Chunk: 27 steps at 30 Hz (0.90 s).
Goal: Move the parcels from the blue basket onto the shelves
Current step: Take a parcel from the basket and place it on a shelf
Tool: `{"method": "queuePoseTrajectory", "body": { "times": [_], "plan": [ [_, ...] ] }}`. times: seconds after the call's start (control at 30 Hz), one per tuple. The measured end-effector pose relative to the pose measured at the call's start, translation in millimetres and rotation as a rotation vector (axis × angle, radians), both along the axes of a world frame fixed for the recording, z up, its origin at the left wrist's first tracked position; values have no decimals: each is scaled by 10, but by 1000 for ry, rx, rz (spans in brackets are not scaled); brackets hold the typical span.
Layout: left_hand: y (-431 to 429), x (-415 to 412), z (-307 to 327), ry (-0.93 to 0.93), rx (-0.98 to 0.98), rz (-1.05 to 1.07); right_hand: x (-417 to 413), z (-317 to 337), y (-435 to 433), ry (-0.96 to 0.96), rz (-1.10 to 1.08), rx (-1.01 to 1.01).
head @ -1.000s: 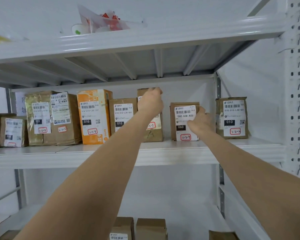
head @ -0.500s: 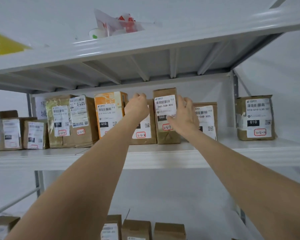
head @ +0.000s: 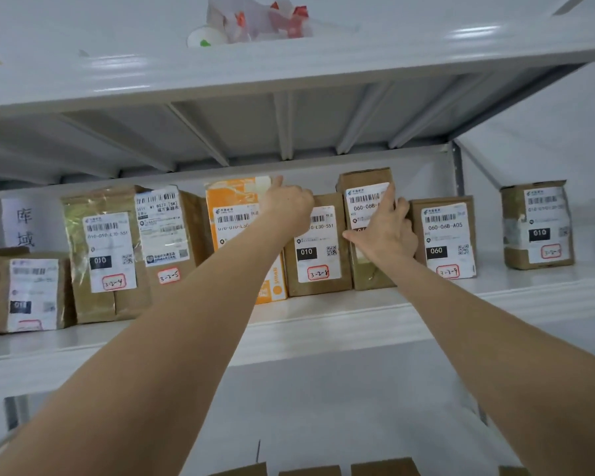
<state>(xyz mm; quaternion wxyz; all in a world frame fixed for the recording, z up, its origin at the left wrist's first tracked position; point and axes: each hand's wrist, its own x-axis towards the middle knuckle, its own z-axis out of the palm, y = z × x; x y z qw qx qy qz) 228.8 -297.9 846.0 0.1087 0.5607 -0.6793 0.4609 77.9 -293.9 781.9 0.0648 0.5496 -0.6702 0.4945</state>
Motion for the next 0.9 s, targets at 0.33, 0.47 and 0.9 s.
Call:
{"method": "queuePoseTrajectory", "body": {
  "times": [0.33,0.47,0.9],
  "plan": [
    [-12,-66,139,223,94,-128,-40,74,156,2,-75,-52],
    [-59,-145,139,456,166,-207,-118,89,253,42,-86,-70],
    [-90,-466,38,731,151,-359,-352,271,517,22,-175,-240]
  ]
}}
